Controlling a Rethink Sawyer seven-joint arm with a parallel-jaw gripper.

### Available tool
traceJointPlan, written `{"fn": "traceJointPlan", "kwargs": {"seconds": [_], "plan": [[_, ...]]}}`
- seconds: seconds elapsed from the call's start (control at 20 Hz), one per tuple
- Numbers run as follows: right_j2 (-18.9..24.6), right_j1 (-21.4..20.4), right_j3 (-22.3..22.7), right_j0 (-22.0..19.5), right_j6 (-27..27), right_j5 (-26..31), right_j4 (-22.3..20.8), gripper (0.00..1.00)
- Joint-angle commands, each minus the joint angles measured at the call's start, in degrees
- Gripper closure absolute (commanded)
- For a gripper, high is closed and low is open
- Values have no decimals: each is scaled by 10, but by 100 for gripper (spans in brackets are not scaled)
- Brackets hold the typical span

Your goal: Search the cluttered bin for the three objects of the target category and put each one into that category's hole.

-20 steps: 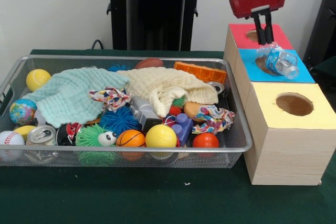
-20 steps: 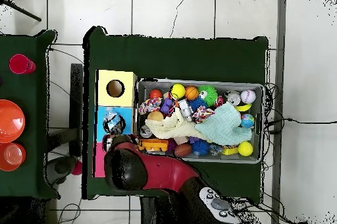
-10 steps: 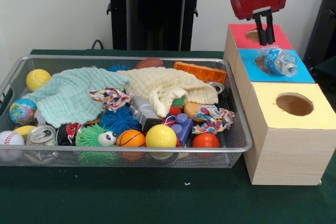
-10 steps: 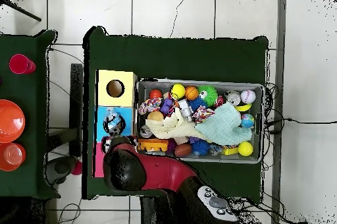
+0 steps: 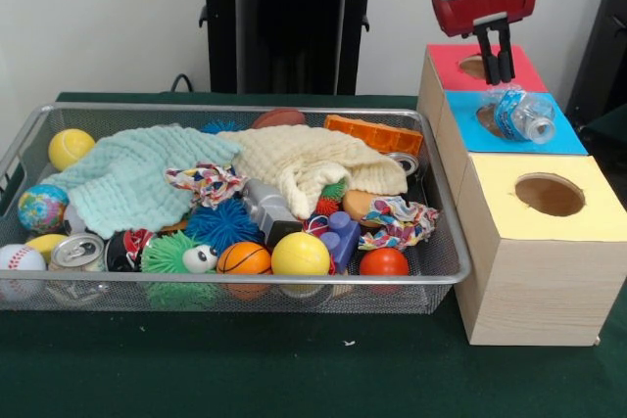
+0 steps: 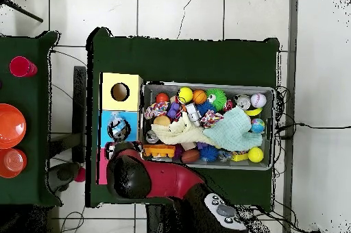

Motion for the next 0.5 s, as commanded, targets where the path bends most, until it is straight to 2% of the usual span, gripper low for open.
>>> {"fn": "traceJointPlan", "kwargs": {"seconds": [0.05, 0.5], "plan": [[-11, 27, -25, 7, 94, -20, -21, 100], [-56, 33, -45, 38, 89, -38, -27, 100]]}}
